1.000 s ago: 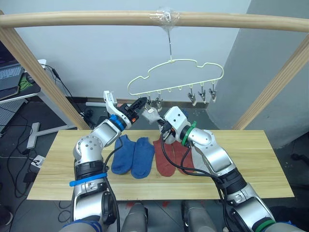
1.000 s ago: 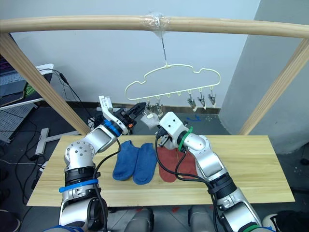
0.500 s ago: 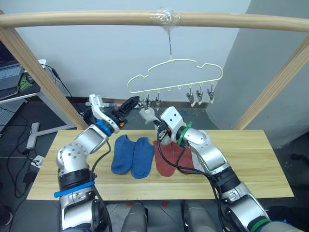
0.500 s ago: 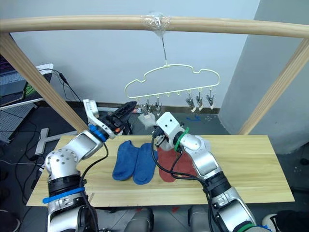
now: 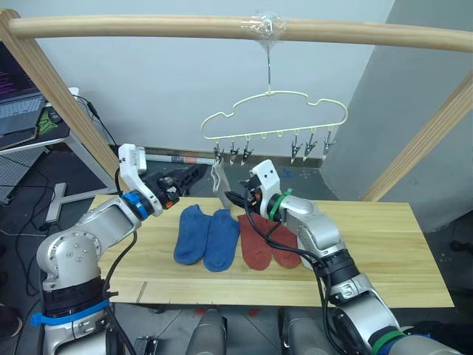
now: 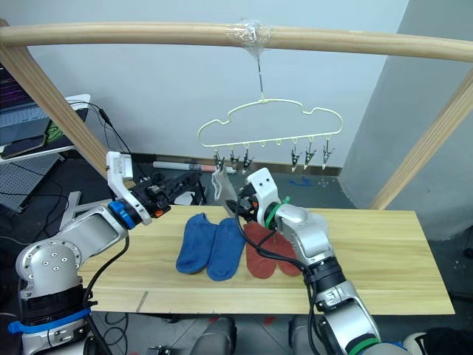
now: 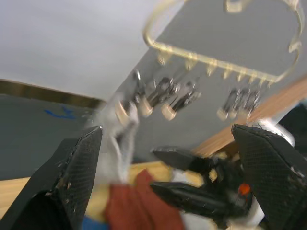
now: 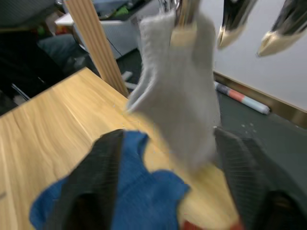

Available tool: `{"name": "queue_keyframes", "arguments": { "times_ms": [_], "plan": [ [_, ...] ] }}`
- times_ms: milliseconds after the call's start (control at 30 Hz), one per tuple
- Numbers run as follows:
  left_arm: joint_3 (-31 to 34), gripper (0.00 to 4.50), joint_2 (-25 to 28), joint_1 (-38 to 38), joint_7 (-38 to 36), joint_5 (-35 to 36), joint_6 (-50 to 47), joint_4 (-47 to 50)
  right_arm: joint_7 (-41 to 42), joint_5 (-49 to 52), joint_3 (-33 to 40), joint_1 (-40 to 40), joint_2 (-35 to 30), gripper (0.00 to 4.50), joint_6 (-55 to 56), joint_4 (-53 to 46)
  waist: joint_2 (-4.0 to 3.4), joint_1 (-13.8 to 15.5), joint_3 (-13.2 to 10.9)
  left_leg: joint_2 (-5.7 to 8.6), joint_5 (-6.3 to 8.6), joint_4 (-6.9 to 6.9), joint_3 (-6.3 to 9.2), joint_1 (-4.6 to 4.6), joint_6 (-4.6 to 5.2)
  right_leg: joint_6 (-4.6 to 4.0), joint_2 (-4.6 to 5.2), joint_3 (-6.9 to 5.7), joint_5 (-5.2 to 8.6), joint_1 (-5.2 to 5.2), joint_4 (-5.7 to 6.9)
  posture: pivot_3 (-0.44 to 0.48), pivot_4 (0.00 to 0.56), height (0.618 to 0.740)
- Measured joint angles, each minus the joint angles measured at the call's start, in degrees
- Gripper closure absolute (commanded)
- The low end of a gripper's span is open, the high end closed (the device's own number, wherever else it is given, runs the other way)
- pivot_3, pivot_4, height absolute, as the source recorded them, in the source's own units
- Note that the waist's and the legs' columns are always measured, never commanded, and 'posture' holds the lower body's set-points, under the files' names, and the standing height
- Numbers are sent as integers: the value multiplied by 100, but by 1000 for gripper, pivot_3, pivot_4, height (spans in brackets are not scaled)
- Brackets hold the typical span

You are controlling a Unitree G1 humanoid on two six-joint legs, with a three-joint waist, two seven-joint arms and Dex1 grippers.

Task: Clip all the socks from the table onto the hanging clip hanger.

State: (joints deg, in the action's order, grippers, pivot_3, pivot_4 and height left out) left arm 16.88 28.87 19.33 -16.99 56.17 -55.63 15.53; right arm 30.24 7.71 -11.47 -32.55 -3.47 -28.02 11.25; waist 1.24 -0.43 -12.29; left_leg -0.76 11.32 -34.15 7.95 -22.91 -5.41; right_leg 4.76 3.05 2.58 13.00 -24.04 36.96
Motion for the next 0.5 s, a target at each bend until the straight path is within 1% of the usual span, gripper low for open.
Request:
{"name": "queue_keyframes", "arguments": {
  "times_ms": [33, 67, 133, 200, 267, 300, 400, 433, 500],
  "plan": [
    [-162, 0, -84, -27, -8, -208, 164, 0, 30, -32, -20, 110, -162, 50, 1, -84, 0, 15, 0, 0, 0, 0, -1, -2, 0, -1, 0, 0, 1, -1, -1, 134, 181, 740],
    [-212, 0, -129, -38, -8, -278, 233, 0, 41, -47, -29, 155, -225, 50, 1, -120, 0, 20, 0, 0, 0, 0, -1, -2, 0, -1, 0, 1, 1, -1, -2, 123, 179, 740],
    [-426, 0, -224, -46, -3, -643, 534, -4, 96, -120, -67, 298, -459, 50, 1, -272, 0, 28, 0, 0, 0, 0, -2, -3, 0, -1, 0, 2, 2, -3, -2, 113, 178, 740],
    [-699, 0, -370, -36, -20, -1180, 1076, 0, 207, -127, -47, 466, -784, 50, -5, -675, -1, 30, 0, 0, 0, 0, -5, -3, 0, 14, 0, 3, 11, -3, -2, 113, 178, 740],
    [-1001, 393, -414, -67, -111, -1617, 1497, -5, 269, -72, 19, 513, -945, 0, -39, -984, -1, 23, -1, -1, 0, 1, -8, -3, 0, 18, 0, 6, 12, -4, -3, 86, 174, 740],
    [-1282, 608, -538, -80, -133, -2067, 1985, -34, 365, 39, 111, 595, -1116, 0, -103, -1309, -2, 29, 0, 0, 0, 1, -11, -4, 0, 18, 1, 8, 12, -3, -5, 86, 174, 740],
    [-1945, 1473, -886, -133, -130, -3082, 3064, -277, 603, 287, 402, 693, -1576, 0, -237, -1996, -1, 45, 0, 2, 0, 0, -12, -6, 0, 19, 2, 9, 11, -1, -10, 64, 171, 740],
    [-2140, 1473, -929, -131, -119, -3358, 3314, -394, 686, 353, 471, 702, -1708, 0, -266, -2188, 0, 43, 1, 1, 0, 0, -11, -6, 0, 19, 1, 8, 12, -1, -9, 64, 171, 740],
    [-2313, 1473, -1131, -95, -15, -3760, 3640, -620, 843, 495, 542, 745, -1924, 0, -295, -2442, 1, 37, 1, 1, 0, 0, -11, -4, 1, 20, 1, 8, 12, -1, -8, 52, 168, 740]
  ]
}}
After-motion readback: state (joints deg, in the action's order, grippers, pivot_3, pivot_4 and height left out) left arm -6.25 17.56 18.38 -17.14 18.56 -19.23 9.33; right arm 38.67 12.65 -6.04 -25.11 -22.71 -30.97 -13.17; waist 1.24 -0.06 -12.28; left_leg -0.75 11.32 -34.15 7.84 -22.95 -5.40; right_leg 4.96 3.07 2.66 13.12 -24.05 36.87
